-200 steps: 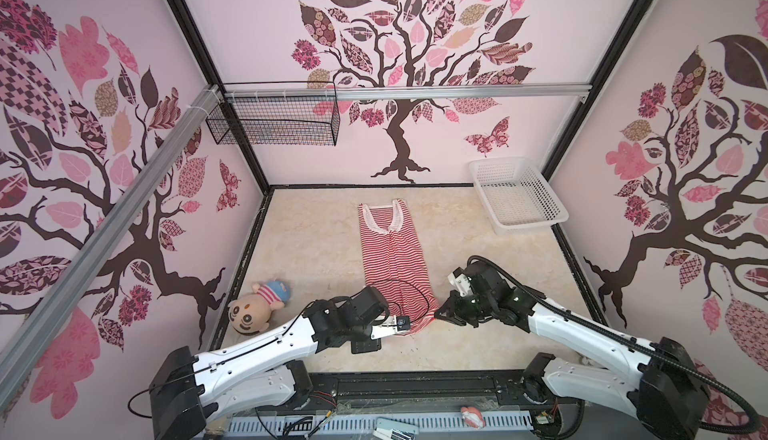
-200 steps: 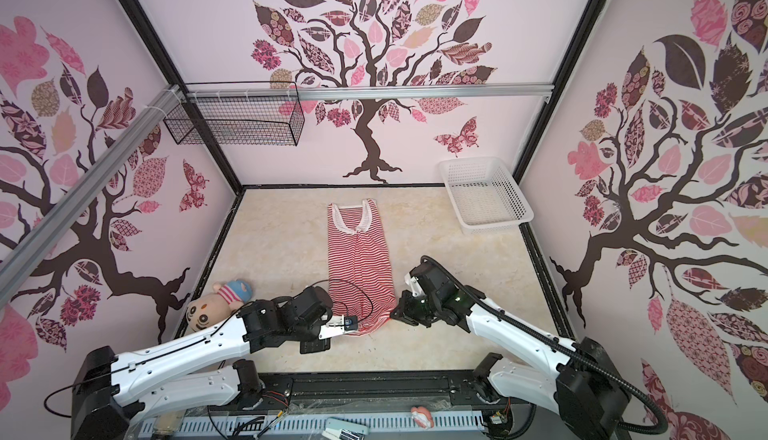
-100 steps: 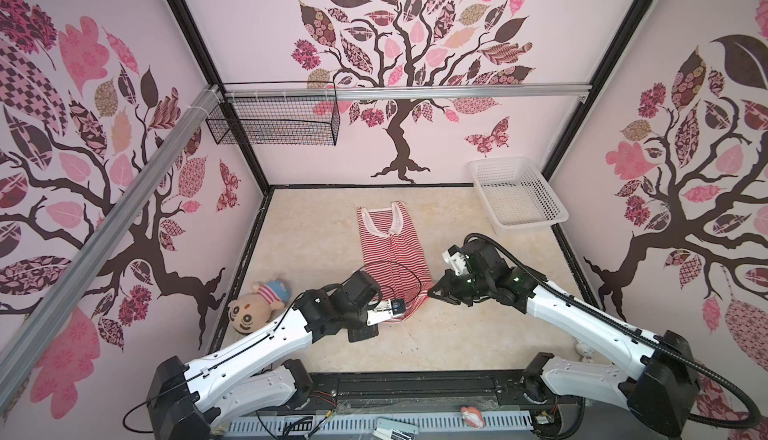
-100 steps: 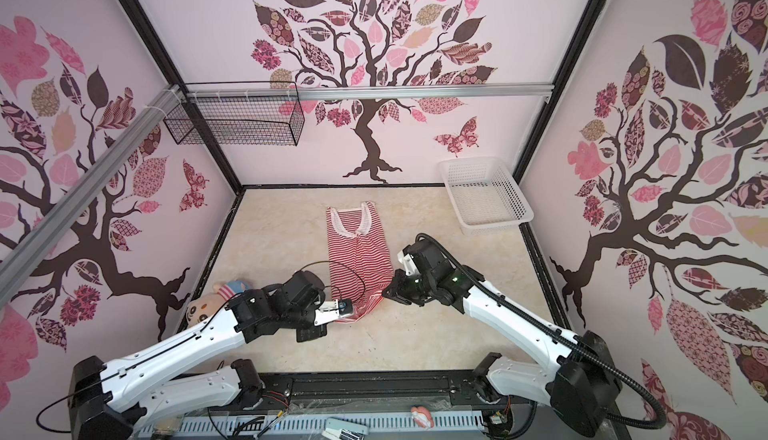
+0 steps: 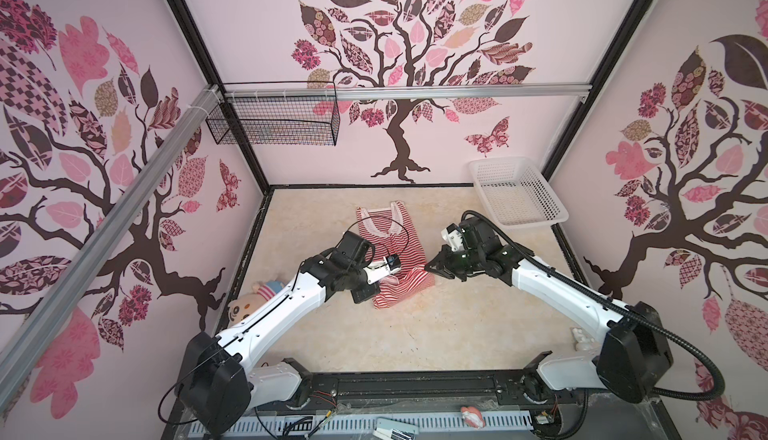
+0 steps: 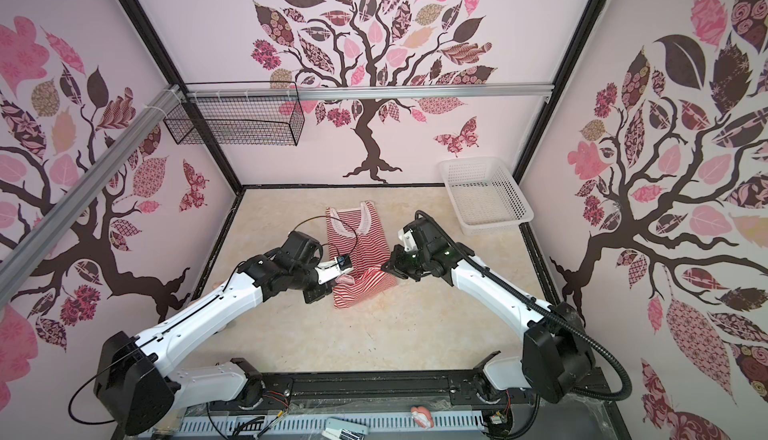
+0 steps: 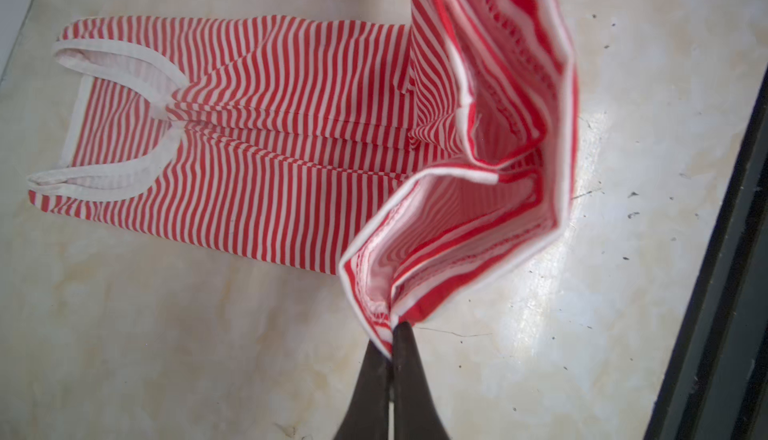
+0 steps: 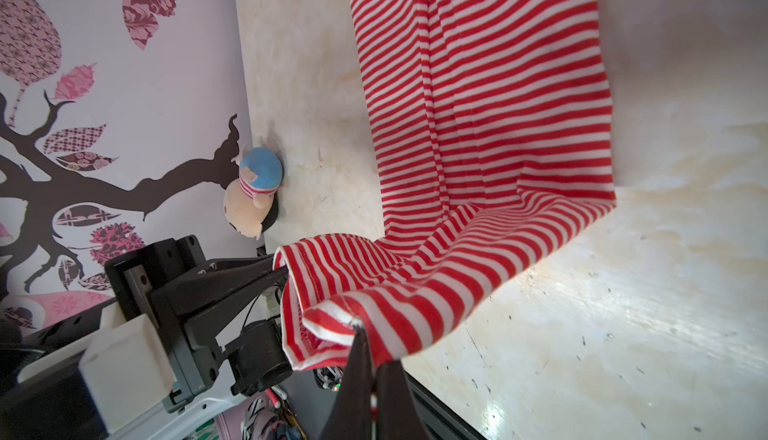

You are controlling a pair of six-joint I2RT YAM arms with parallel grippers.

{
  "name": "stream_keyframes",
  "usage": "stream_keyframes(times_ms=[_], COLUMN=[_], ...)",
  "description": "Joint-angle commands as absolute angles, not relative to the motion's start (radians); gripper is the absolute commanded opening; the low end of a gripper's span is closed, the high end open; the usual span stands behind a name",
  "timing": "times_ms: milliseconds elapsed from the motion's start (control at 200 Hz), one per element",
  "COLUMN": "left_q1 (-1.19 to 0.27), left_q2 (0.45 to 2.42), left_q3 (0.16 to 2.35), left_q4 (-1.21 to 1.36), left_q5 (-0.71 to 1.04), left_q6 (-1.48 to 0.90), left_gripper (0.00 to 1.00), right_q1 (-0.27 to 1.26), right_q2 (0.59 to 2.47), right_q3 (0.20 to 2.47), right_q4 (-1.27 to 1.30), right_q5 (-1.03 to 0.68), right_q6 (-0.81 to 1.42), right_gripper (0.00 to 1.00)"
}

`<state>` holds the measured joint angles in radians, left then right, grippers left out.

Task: Fold and stack the tank tops
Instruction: 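Lift the hem with both grippers and fold it toward the straps, then lower the folded hem onto the strap end and open both grippers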

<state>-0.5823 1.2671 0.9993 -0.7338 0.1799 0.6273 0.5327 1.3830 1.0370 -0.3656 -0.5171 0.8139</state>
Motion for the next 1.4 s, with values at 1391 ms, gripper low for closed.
stream_keyframes(times_ms=[1391], left_q1=[-0.28], left_q2=[1.772], left_q3=[1.291], left_q4=[-0.446], left_q5=[0.244], left_q6=[0.618], left_gripper=[0.0], right_q1=[0.363], right_q2=[2.039], right_q3=[1.59], right_q4=[-0.253], right_q5=[-0.659], right_q6=[0.769], right_gripper=[0.0])
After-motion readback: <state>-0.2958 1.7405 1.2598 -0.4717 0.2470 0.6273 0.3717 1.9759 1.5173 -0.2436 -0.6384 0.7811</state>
